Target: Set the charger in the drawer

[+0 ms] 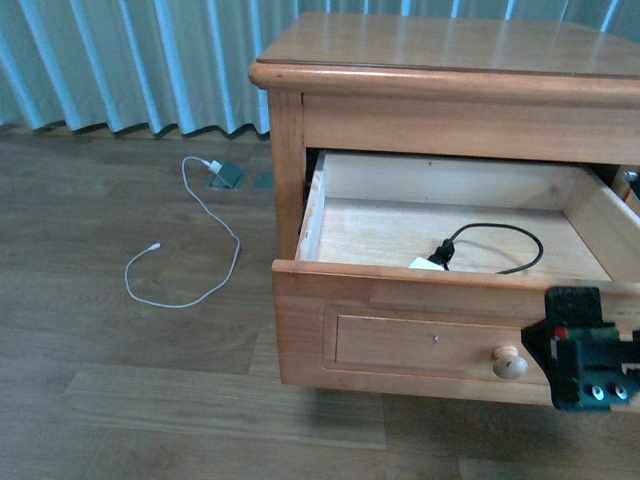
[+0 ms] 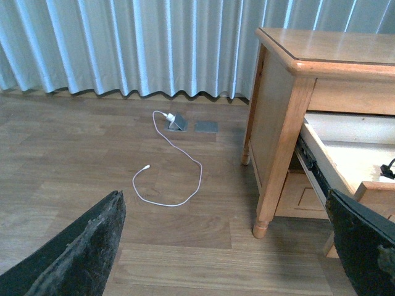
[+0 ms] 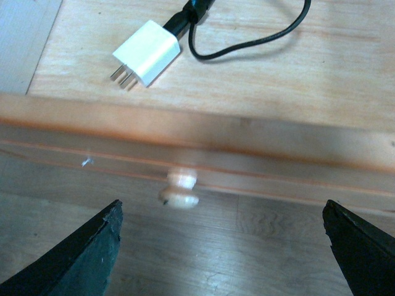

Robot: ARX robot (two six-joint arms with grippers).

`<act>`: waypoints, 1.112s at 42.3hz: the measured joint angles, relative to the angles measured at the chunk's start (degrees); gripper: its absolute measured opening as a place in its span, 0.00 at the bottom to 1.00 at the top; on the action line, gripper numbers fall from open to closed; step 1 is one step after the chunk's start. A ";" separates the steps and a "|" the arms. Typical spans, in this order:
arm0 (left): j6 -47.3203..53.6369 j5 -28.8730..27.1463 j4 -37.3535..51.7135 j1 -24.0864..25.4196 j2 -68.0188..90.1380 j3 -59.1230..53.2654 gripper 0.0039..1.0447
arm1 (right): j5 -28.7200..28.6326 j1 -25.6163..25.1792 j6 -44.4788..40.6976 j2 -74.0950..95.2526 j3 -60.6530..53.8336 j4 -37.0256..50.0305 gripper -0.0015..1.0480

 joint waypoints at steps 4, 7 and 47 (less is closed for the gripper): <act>-0.02 0.00 0.00 0.00 0.00 0.00 0.94 | 1.14 0.00 0.31 3.82 2.40 1.27 0.92; 0.00 0.00 0.00 0.00 0.00 0.00 0.94 | 2.36 0.00 0.20 7.26 4.33 2.54 0.92; 0.00 0.02 0.00 0.00 0.00 0.00 0.94 | 8.20 -0.07 4.35 32.26 29.48 18.43 0.92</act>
